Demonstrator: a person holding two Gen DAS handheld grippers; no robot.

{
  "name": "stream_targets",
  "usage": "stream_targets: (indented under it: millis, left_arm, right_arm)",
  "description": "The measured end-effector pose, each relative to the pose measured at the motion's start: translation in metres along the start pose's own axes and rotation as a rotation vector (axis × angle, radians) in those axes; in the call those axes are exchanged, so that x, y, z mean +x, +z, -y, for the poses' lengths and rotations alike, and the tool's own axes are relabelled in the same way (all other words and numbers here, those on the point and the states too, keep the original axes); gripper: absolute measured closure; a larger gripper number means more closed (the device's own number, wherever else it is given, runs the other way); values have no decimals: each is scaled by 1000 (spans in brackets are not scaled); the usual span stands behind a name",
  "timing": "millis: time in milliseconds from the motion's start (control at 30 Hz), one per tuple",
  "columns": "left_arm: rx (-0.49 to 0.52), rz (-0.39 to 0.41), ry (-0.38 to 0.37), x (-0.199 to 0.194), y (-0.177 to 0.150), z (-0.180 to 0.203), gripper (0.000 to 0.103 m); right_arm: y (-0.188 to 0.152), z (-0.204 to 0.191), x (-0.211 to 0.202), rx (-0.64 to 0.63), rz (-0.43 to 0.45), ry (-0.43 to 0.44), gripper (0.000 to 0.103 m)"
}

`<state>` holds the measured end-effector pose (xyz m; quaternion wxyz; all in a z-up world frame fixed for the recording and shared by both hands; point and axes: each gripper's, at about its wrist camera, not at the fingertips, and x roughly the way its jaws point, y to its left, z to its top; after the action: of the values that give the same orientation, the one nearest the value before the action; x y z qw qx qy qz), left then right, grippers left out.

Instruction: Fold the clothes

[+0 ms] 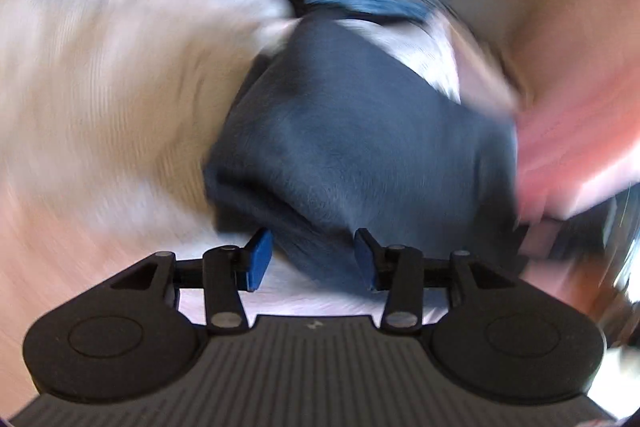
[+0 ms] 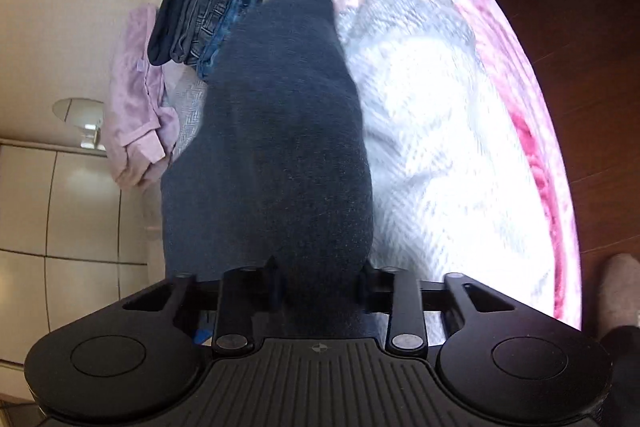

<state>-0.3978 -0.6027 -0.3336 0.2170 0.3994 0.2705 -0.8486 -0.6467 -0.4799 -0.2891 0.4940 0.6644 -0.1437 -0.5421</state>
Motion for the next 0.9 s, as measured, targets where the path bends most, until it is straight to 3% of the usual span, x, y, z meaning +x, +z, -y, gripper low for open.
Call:
stream_targets:
  millis: [67, 133, 200, 267, 367, 433, 533, 567, 667, 700, 833, 900]
  left_arm:
    - [304, 37, 95, -13, -10, 29, 62]
    - [563, 72, 184, -12, -30, 54, 51]
    - [802, 107, 244, -3, -52, 75, 30]
    - [1028, 135, 292, 15, -75, 92, 25]
    - [1293, 170, 397, 52, -98, 106, 24]
    - [1421, 148, 480, 78, -104, 107, 24]
    - [1523, 144, 549, 102, -104, 104, 25]
    - [1524, 144, 558, 104, -102, 102, 30]
    - [1512, 115, 569, 107, -91, 107, 61]
    - [1503, 96, 563, 107, -87, 109, 65]
    - [1484, 51, 606, 102, -78, 115, 71]
    - [1460, 46, 619, 101, -72, 118, 72]
  right_arm:
    - [15, -8, -7, 18, -9, -14, 75]
    - [30, -11, -7, 80, -25, -16, 75]
    - [39, -15, -4, 110, -51, -29, 75]
    - [44, -18, 1, 141, -68, -44, 75]
    - [52, -16, 2, 198, -89, -46, 75]
    - [60, -21, -2, 228, -96, -28, 76]
    - [74, -32, -11, 228, -91, -4, 77]
    - [78, -38, -13, 198, -86, -6, 77]
    - [85, -50, -15, 95, -82, -24, 76]
    - [83, -51, -15, 82, -83, -27, 76]
    - [68, -48, -17, -38, -73, -79, 75]
    - [56, -46, -20, -101, -70, -114, 63]
